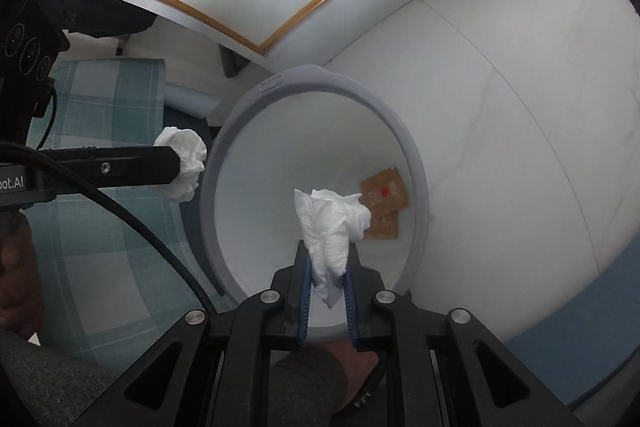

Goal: Collect trash
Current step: 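Open both tools to drop the tissues into the white bin, then move both open tools from the bin back over the table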

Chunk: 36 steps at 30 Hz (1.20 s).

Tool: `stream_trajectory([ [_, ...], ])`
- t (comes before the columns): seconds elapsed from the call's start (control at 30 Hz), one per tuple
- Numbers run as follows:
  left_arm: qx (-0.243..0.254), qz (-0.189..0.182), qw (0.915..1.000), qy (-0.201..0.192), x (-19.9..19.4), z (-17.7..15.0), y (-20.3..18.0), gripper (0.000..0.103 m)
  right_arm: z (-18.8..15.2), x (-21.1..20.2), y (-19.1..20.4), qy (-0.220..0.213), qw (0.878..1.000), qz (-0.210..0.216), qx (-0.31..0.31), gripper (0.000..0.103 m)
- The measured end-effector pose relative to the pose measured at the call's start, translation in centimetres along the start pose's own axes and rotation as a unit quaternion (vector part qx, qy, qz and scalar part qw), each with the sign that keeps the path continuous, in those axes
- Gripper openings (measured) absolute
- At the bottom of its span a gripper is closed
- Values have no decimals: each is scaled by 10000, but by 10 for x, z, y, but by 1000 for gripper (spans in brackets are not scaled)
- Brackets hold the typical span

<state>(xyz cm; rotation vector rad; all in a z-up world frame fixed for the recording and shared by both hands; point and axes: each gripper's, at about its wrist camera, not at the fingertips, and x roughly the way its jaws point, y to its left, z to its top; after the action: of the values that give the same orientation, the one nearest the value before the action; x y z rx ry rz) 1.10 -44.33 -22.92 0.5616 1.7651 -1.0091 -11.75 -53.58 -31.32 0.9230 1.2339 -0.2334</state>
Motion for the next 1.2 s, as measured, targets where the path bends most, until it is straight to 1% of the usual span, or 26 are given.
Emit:
stream_trajectory([
  [0.1, -53, -58, 9999, 81, 3, 0, 2, 13, 1, 7, -2, 54, 9999, 57, 78, 16],
  [0.23, -106, -11, 9997, 242, 8, 2, 5, 14, 1, 11, 0, 142, 9998, 93, 50, 17],
  [0.3, -85, -8, 9994, 327, 12, 4, 3, 14, 0, 16, 1, 181, 9998, 91, 79, 24],
  [0.37, -77, -17, 9995, 313, 12, 5, 3, 15, 1, 20, -2, 249, 9995, 140, 146, 40],
  [0.4, -88, 7, 9995, 316, 15, 6, 5, 16, 1, 20, -3, 261, 9994, 159, 175, 43],
  [0.47, -115, 11, 9994, 323, 16, 7, 6, 21, 1, 17, -4, 232, 9995, 163, 144, 44],
  [0.5, -130, 5, 9994, 323, 17, 7, 8, 27, 1, 15, -5, 224, 9996, 153, 111, 44],
  [0.53, -149, 73, 9993, 322, 17, 7, 8, 36, 1, 14, -4, 214, 9997, 131, 81, 44],
  [0.57, -148, 140, 9993, 313, 20, 7, 10, 41, 0, 11, -5, 209, 9997, 123, 72, 45],
  [0.6, -142, 167, 9993, 292, 20, 7, 10, 49, -1, 7, -8, 209, 9997, 118, 70, 45],
  [0.7, -54, 178, 9995, 242, 17, 8, 7, 51, -3, -2, -9, 145, 9998, 94, 70, 47],
  [0.77, -5, 225, 9995, 219, 16, 8, 5, 57, -4, -8, -11, 78, 9999, 63, 62, 52],
  [0.8, 1, 227, 9995, 212, 15, 7, 5, 61, -4, -11, -11, 56, 10000, 55, 58, 52],
  [0.83, 3, 251, 9995, 203, 14, 7, 5, 64, -4, -15, -12, 33, 10000, 36, 54, 52],
  [0.9, 26, 329, 9993, 196, 11, 6, 5, 64, -4, -21, -14, -28, 10000, -14, 91, 52],
  [0.93, 40, 465, 9987, 185, 7, 4, 4, 64, -4, -24, -15, -43, 9999, 7, 148, 53],
  [0.97, 89, 597, 9981, 87, 1, 2, 2, 64, -4, -26, -16, -51, 9998, 33, 201, 55],
  [1.03, 296, 761, 9963, -286, -18, -3, -6, 64, -3, -32, -18, -117, 9996, -21, 246, 55],
  [1.07, 313, 838, 9950, -444, -25, -5, -6, 64, -2, -36, -18, -168, 9996, -61, 220, 55],
  [1.2, 295, 940, 9898, -1032, -58, -16, -13, 64, 0, -58, -13, -427, 9988, -152, 156, 55],
])
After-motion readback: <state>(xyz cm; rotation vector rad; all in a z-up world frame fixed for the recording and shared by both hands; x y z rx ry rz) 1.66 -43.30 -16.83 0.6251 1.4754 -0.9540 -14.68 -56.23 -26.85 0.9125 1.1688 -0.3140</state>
